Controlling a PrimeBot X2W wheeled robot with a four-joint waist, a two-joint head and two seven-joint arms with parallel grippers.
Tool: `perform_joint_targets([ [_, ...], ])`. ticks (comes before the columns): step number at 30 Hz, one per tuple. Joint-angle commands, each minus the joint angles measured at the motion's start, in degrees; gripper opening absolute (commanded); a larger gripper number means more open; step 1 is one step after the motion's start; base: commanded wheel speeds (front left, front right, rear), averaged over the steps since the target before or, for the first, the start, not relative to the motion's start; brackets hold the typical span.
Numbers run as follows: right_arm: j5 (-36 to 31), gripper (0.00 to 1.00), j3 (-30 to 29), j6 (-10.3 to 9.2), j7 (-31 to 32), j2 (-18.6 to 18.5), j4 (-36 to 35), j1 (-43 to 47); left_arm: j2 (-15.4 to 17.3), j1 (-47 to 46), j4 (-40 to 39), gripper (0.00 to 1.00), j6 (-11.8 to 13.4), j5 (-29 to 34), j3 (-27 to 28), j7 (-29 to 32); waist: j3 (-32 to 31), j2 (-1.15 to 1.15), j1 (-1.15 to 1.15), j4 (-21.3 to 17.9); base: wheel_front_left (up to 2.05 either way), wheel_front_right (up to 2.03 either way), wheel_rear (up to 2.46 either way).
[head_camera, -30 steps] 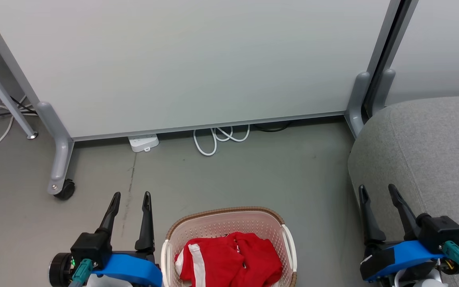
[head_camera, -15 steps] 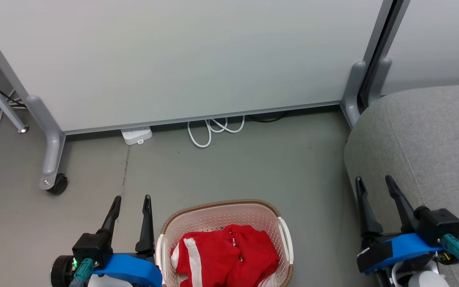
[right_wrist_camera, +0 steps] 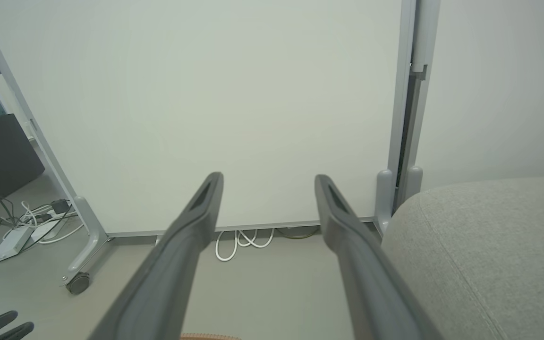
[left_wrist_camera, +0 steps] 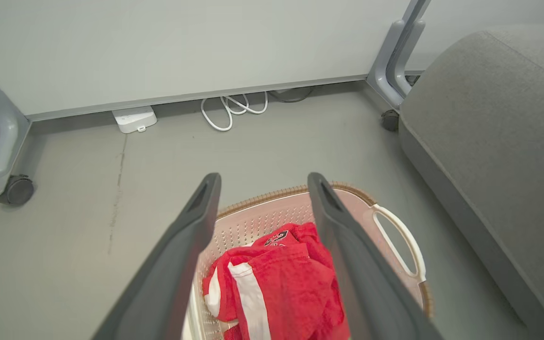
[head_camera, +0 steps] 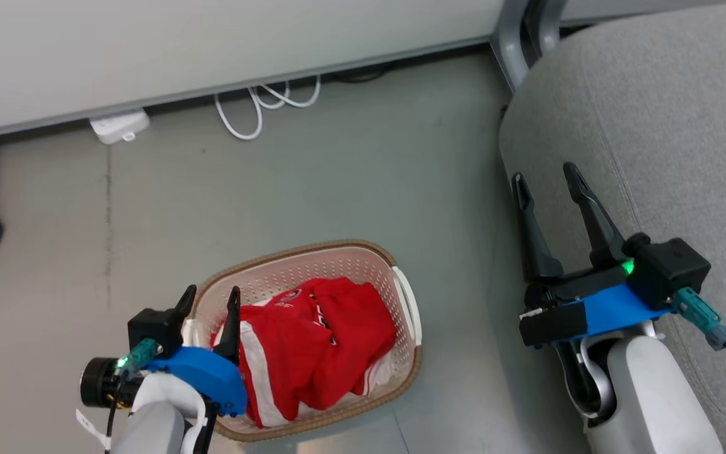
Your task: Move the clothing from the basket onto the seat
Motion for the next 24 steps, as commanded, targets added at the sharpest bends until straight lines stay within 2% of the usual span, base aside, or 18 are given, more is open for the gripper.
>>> perform_joint_targets([
  [1,0.6,1.00,0.8,-0.02,-0.6,-0.1,0.4,-1.7,0.6,-2.3,1.2,1.00,-0.1,0.3,-0.2,0.6,5.9,0.00,-0.01,-5.4,0.00,0.00,0.00],
  [10,3.2,1.00,5.8,-0.02,-3.6,-0.1,3.2,-7.1,1.9,-11.4,12.2,1.00,0.5,0.5,-0.8,7.6,13.6,0.00,-0.01,-12.1,0.00,0.00,0.00],
  [18,6.1,1.00,10.6,-0.02,-5.4,-0.1,4.2,-10.2,4.3,-15.4,19.6,1.00,3.2,0.9,-0.3,9.9,18.5,0.00,-0.01,-16.3,0.00,0.00,0.00],
  [24,7.2,1.00,12.2,-0.02,-5.8,-0.1,4.9,-11.2,5.8,-16.8,23.5,1.00,4.4,0.5,-0.2,9.9,21.0,0.00,-0.01,-17.9,0.00,0.00,0.00],
])
